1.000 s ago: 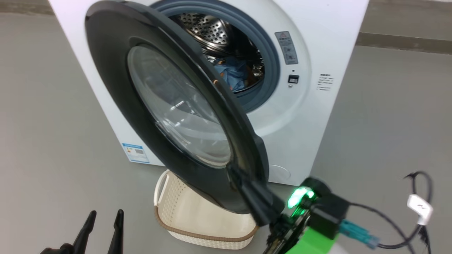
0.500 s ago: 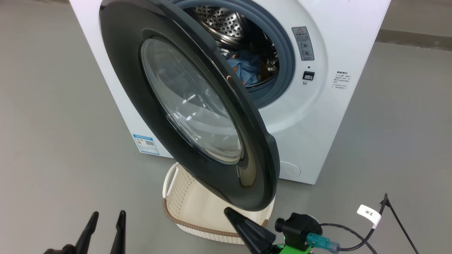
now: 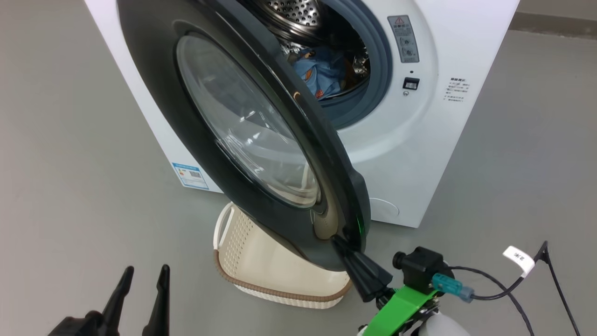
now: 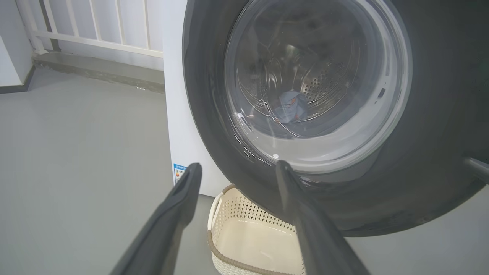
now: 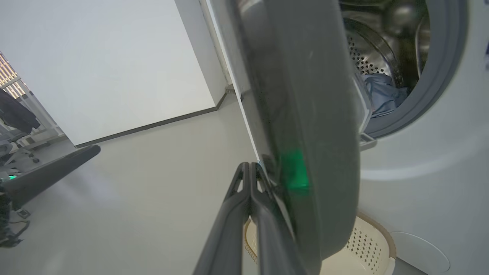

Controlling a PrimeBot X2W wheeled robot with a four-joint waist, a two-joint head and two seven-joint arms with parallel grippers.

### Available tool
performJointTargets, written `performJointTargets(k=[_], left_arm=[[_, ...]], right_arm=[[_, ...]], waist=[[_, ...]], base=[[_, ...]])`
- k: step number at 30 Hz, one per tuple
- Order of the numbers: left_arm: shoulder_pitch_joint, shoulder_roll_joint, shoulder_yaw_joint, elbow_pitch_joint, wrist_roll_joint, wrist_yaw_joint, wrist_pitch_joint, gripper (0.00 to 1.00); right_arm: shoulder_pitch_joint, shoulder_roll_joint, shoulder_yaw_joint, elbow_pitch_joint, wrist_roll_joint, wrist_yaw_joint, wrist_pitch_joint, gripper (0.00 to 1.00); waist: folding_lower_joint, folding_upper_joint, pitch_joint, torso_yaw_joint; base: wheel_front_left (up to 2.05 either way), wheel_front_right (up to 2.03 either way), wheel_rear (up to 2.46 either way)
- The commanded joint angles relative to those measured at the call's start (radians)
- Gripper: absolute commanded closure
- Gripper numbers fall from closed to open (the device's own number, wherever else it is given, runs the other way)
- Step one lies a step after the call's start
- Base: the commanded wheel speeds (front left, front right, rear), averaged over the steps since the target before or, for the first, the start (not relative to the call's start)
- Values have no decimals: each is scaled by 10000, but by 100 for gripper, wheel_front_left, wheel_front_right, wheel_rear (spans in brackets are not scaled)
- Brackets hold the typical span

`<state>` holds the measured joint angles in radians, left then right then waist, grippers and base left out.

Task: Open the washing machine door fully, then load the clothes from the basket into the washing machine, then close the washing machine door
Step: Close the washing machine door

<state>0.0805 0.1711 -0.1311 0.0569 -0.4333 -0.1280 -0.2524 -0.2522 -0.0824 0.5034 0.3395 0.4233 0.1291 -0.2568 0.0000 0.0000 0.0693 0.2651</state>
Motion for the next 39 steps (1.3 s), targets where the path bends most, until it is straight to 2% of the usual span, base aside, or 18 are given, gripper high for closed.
performJointTargets(k=[1, 11, 21, 39], left_arm=[[-506, 78, 334, -235, 62, -27, -93, 0], [-942, -107, 184, -305, 41, -27, -93, 0], [-1345, -272, -75, -392, 39, -27, -93, 0], [-2380, -443, -756, -361, -145, -27, -93, 0]], right_arm=[[-403, 197, 29, -232, -155, 16, -49, 100], [-1106, 234, -951, -282, -477, 16, -49, 100], [-2093, -135, -2000, -158, -727, 16, -49, 100], [-4481, -559, -3607, 839, -920, 16, -49, 100]], waist=[[0, 0, 80, -37], [0, 0, 621, -68], [0, 0, 1161, 76], [0, 0, 2356, 642]], base=[[0, 0, 0], [0, 0, 0], [0, 0, 0], [0, 0, 0]])
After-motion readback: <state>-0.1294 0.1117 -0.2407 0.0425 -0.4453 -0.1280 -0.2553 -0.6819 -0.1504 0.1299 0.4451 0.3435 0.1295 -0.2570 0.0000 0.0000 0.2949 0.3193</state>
